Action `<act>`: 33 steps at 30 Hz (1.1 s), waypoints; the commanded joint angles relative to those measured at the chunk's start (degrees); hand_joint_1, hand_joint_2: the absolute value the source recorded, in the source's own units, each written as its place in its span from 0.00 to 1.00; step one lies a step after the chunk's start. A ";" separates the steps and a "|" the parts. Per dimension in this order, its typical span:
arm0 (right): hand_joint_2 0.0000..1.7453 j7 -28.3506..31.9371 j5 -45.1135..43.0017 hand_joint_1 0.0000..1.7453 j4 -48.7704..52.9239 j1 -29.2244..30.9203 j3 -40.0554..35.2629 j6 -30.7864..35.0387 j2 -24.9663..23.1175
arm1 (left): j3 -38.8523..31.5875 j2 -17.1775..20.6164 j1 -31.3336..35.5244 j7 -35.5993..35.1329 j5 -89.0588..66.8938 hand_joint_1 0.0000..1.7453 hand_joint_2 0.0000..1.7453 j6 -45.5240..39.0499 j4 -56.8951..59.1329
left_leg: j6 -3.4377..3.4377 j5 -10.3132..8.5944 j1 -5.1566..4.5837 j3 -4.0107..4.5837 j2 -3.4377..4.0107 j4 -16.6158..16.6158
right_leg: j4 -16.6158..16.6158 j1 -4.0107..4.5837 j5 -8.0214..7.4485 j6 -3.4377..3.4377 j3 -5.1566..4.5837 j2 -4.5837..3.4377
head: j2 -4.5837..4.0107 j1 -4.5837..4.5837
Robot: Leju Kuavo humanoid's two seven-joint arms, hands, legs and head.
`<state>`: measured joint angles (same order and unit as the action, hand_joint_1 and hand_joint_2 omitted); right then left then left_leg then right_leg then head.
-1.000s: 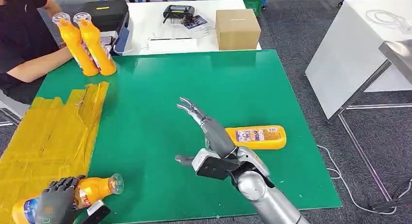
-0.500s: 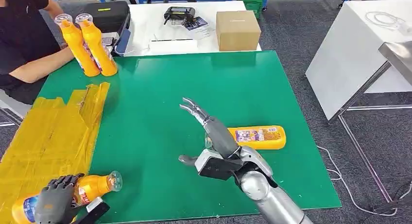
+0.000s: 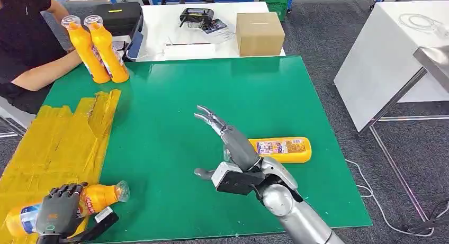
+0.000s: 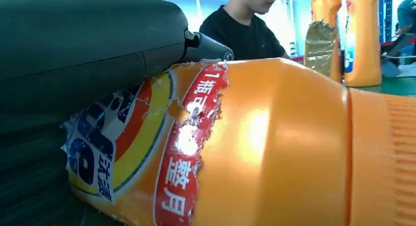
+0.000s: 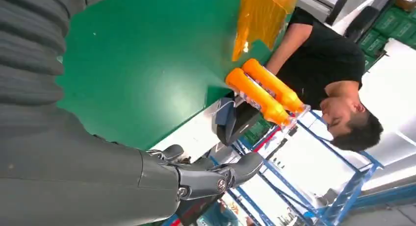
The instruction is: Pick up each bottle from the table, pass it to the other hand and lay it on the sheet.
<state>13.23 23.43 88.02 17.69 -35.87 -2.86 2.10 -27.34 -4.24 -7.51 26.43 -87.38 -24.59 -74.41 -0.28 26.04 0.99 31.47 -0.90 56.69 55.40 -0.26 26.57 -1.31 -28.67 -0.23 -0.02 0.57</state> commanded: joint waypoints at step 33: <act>1.00 -1.05 1.96 0.00 -4.06 1.24 1.56 0.35 2.04 | 0.37 0.89 -1.57 5.36 13.64 0.00 0.00 1.38 1.10 | -0.01 -0.22 -0.46 0.07 -0.19 -0.37 | -0.03 -0.44 0.15 -0.01 -0.23 0.28 | 0.00 -0.02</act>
<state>12.11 24.90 86.12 18.23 -34.84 -2.78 3.41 -26.03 0.28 -8.77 29.81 -77.37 -22.73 -72.24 -0.32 25.80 0.52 31.51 -1.23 56.32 55.43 -0.75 26.75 -1.36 -28.86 0.10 -0.02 0.55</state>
